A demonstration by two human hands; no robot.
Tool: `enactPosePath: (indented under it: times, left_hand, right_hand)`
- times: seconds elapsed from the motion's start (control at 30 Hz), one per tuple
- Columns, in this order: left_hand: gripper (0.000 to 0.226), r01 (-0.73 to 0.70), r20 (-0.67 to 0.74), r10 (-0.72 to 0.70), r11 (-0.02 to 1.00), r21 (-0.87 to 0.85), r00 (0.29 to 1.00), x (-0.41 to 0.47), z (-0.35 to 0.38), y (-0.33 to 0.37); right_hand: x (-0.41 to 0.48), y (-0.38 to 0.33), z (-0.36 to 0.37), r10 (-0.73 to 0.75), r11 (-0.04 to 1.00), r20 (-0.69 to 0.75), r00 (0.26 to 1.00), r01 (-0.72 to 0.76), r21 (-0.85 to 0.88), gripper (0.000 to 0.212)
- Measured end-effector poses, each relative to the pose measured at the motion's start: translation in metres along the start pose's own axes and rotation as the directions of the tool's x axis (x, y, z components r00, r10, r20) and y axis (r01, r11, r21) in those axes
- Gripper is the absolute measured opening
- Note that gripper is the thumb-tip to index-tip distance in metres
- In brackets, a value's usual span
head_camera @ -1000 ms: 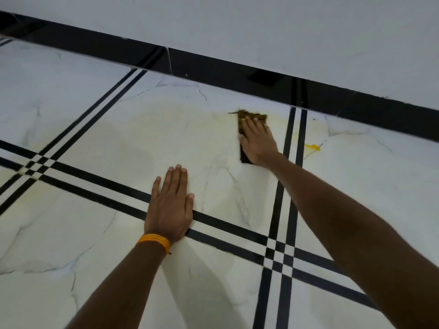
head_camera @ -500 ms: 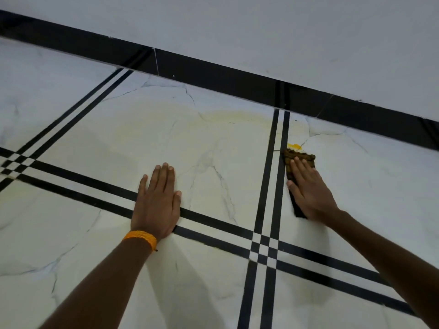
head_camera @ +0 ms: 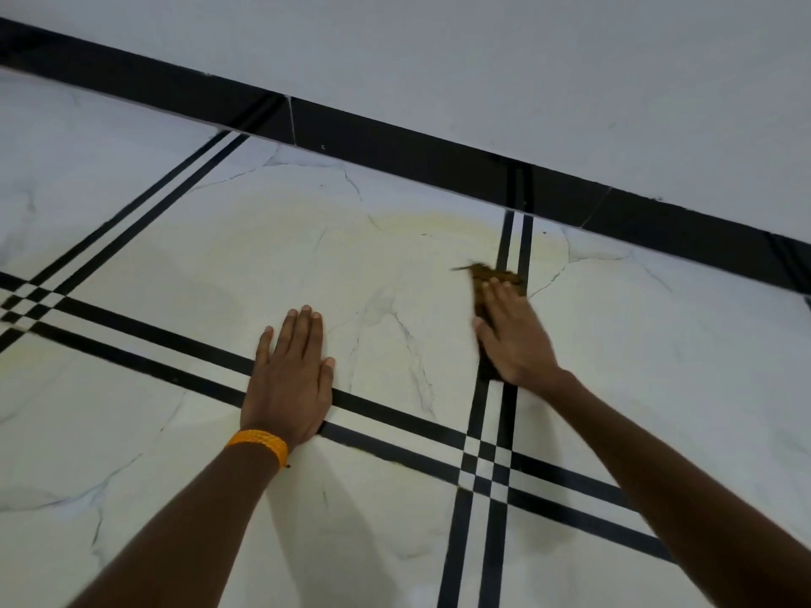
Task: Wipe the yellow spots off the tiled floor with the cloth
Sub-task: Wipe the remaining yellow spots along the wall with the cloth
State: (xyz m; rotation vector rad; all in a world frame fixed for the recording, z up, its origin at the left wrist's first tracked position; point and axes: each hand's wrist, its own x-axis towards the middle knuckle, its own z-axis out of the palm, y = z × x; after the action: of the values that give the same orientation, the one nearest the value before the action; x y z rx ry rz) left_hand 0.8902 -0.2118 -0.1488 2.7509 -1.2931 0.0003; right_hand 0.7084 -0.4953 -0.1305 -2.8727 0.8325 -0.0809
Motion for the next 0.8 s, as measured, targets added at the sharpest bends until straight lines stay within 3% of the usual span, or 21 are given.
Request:
enactPosePath:
  times: [0.07,0.13,0.2,0.23,0.33,0.4,0.47,0.53,0.6,0.67,0.73,0.8]
  left_hand:
    - [0.068,0.005,-0.005,-0.005,1.000,-0.006,1.000,0.000,0.000,0.000]
    - [0.067,0.002,0.000,-0.002,1.000,-0.004,1.000,0.001,0.001,0.001]
    - [0.068,0.004,0.003,-0.004,1.000,-0.005,1.000,0.000,0.001,0.000]
    - [0.068,0.004,0.005,-0.004,1.000,-0.003,1.000,0.000,0.000,0.001]
    - [0.068,0.007,0.015,-0.007,1.000,-0.006,1.000,0.000,-0.001,0.000]
    - [0.067,0.008,0.003,-0.008,1.000,-0.015,1.000,0.001,-0.002,0.001]
    - [0.067,0.001,0.005,-0.001,1.000,-0.018,1.000,0.000,-0.004,0.005]
    - [0.067,0.005,0.006,-0.005,0.999,-0.033,1.000,0.000,-0.006,0.004]
    - [0.066,0.008,0.007,-0.008,0.999,-0.048,1.000,0.001,-0.006,0.004]
    - [0.065,0.017,0.003,-0.017,0.998,-0.053,1.000,0.000,-0.003,0.003]
    - [0.065,0.020,0.010,-0.019,0.998,-0.059,1.000,0.001,-0.003,0.002]
    - [0.064,0.019,0.023,-0.018,0.998,-0.063,1.000,0.000,-0.002,0.002]
  right_hand:
    - [0.025,0.033,-0.005,0.277,0.961,-0.055,0.959,-0.277,0.004,0.070]
    - [0.054,0.040,-0.012,0.500,0.866,-0.019,0.866,-0.500,0.016,0.071]
    - [0.078,0.018,-0.012,0.545,0.838,-0.007,0.838,-0.545,-0.008,0.071]
    - [0.087,0.000,-0.009,0.481,0.874,-0.039,0.876,-0.483,-0.052,0.070]
    - [0.089,-0.081,0.007,0.066,0.998,-0.009,0.998,-0.066,-0.006,0.072]
    - [0.051,-0.132,0.019,-0.212,0.977,0.078,0.974,0.214,-0.017,0.070]
    - [0.004,-0.143,0.018,-0.399,0.916,0.129,0.908,0.400,0.022,0.065]
    - [-0.010,-0.117,0.016,-0.439,0.898,0.118,0.891,0.438,0.036,0.065]
    - [0.009,-0.074,0.013,-0.300,0.953,0.034,0.953,0.301,-0.020,0.073]
    - [0.045,-0.034,0.011,-0.044,0.999,-0.016,0.999,0.043,-0.033,0.080]
    - [0.083,-0.020,0.008,0.162,0.986,-0.002,0.987,-0.162,-0.046,0.081]
    - [0.114,-0.037,0.010,0.240,0.970,-0.005,0.971,-0.240,-0.049,0.076]
